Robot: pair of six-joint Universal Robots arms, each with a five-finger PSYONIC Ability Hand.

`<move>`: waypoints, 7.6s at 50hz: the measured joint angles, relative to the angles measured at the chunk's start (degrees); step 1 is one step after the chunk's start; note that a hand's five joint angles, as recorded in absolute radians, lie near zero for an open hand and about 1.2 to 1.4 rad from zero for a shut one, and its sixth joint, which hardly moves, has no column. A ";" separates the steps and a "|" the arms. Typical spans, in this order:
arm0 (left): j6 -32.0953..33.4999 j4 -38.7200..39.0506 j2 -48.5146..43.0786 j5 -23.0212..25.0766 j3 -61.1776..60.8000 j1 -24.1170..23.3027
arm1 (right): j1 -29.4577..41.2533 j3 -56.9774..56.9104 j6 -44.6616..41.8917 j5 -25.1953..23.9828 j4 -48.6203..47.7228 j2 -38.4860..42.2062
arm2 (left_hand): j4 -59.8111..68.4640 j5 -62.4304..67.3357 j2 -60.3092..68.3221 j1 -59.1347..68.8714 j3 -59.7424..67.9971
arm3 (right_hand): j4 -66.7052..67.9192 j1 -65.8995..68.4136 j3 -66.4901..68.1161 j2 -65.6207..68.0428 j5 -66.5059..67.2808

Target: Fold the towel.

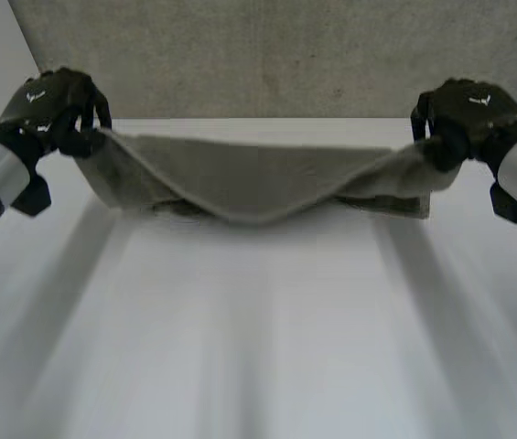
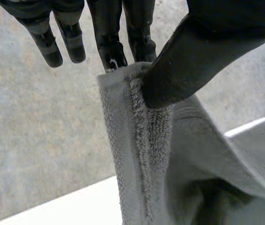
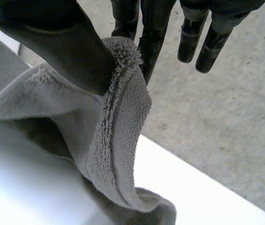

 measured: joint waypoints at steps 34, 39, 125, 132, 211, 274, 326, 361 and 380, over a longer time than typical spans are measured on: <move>-5.81 0.05 17.88 9.90 -18.80 10.78 | -16.81 21.08 -1.79 -16.15 3.05 -19.61 | 0.00 0.00 0.00 0.00 0.00 | 0.00 0.00 0.00 0.00 0.01; -3.52 -0.12 11.15 9.34 -16.83 8.81 | -16.72 21.60 -3.67 -15.71 2.84 -15.16 | 0.00 0.00 0.00 0.00 0.00 | 0.00 0.00 0.00 0.00 0.00; 12.52 -13.21 -22.82 -4.64 10.44 0.56 | -11.96 7.87 -20.62 -3.87 4.78 12.18 | 0.00 0.00 0.11 0.01 0.00 | 0.00 0.00 0.00 0.03 0.01; 12.86 -12.88 -23.35 -4.70 10.45 -0.03 | -10.53 6.01 -21.16 -3.53 4.43 14.79 | 0.00 0.00 0.11 0.01 0.00 | 0.00 0.00 0.00 0.03 0.19; 27.10 -6.48 -6.15 2.82 -19.52 3.80 | -25.18 36.47 -35.35 -16.14 5.77 -4.49 | 0.00 -47.87 -48.85 -47.01 0.00 | 0.00 -42.63 0.00 -41.53 -44.82; 26.87 -6.74 -2.34 2.54 -19.34 4.13 | 13.60 -7.21 -21.16 0.43 8.74 1.90 | 0.00 -47.69 -48.81 -47.02 0.00 | 0.00 -0.81 0.00 -0.49 -0.33; 7.15 -6.20 -5.31 -0.70 -7.69 -25.66 | 12.14 26.63 -12.06 2.16 -5.72 -0.41 | 0.00 -47.71 -48.81 -47.02 0.00 | 0.00 -62.36 0.00 -61.41 -63.12; 17.15 5.42 -14.27 -27.09 -9.92 -27.29 | 11.90 32.04 -11.89 1.54 -14.54 5.72 | 0.00 -45.13 -45.82 -44.04 0.00 | 0.00 -55.48 0.00 -55.34 -55.24; 17.46 7.14 -10.85 -26.64 -15.81 -20.16 | 10.85 34.30 -12.41 1.23 -14.72 4.62 | 0.00 -43.64 -44.14 -42.28 0.00 | 0.00 -53.24 0.00 -55.03 -54.10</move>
